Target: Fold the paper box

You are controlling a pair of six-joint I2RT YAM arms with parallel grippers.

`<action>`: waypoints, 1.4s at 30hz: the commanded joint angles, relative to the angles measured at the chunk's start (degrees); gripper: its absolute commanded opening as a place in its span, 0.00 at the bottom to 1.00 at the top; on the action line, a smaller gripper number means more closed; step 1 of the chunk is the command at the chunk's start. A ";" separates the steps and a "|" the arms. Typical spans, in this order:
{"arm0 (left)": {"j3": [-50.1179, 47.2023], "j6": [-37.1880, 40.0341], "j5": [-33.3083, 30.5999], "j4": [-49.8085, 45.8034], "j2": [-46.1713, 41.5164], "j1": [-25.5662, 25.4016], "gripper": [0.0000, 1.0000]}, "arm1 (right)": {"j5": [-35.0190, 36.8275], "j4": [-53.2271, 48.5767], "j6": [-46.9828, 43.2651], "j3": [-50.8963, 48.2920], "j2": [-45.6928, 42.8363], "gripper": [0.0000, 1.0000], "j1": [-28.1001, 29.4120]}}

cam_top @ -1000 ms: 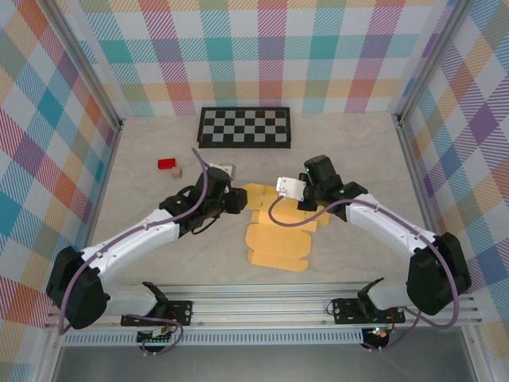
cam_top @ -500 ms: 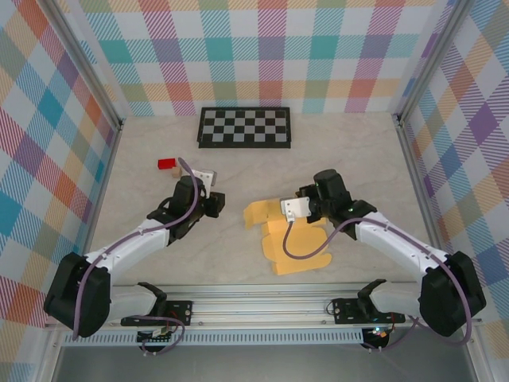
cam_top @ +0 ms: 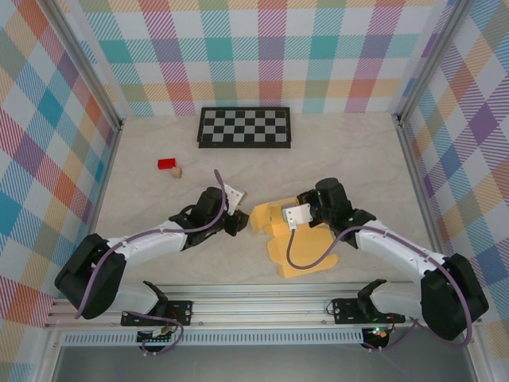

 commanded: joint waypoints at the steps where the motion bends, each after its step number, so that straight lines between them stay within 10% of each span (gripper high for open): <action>1: 0.87 2.41 -6.32 -3.36 -0.41 -1.11 0.31 | 0.72 -0.22 -2.11 -1.19 -1.43 0.00 0.56; 42: 5.34 7.53 9.26 -0.11 7.70 -2.47 0.40 | 1.25 1.48 -3.87 -5.24 -1.91 0.00 0.93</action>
